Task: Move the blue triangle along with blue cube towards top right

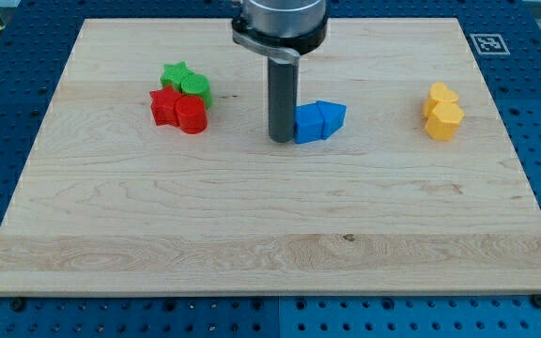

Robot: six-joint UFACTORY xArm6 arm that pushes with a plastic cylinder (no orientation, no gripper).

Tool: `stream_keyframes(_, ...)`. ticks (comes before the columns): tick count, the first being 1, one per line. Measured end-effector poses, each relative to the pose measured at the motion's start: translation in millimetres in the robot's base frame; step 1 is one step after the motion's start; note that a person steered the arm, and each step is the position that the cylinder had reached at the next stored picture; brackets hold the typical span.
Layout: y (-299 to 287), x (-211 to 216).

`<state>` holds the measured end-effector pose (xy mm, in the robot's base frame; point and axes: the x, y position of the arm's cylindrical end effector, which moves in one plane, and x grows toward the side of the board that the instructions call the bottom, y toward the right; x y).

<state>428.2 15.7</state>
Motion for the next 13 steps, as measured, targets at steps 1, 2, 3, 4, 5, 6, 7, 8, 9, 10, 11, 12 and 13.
stream_keyframes(1,25,-10)
stream_keyframes(2,50,-20)
stream_keyframes(3,75,-25)
stream_keyframes(4,85,-25)
stream_keyframes(5,90,-19)
stream_keyframes(6,120,-13)
stream_keyframes(7,141,-12)
stream_keyframes(8,141,-20)
stream_keyframes(9,142,-30)
stream_keyframes(10,163,-37)
stream_keyframes(11,173,-44)
stream_keyframes(12,174,-55)
stream_keyframes(13,184,-63)
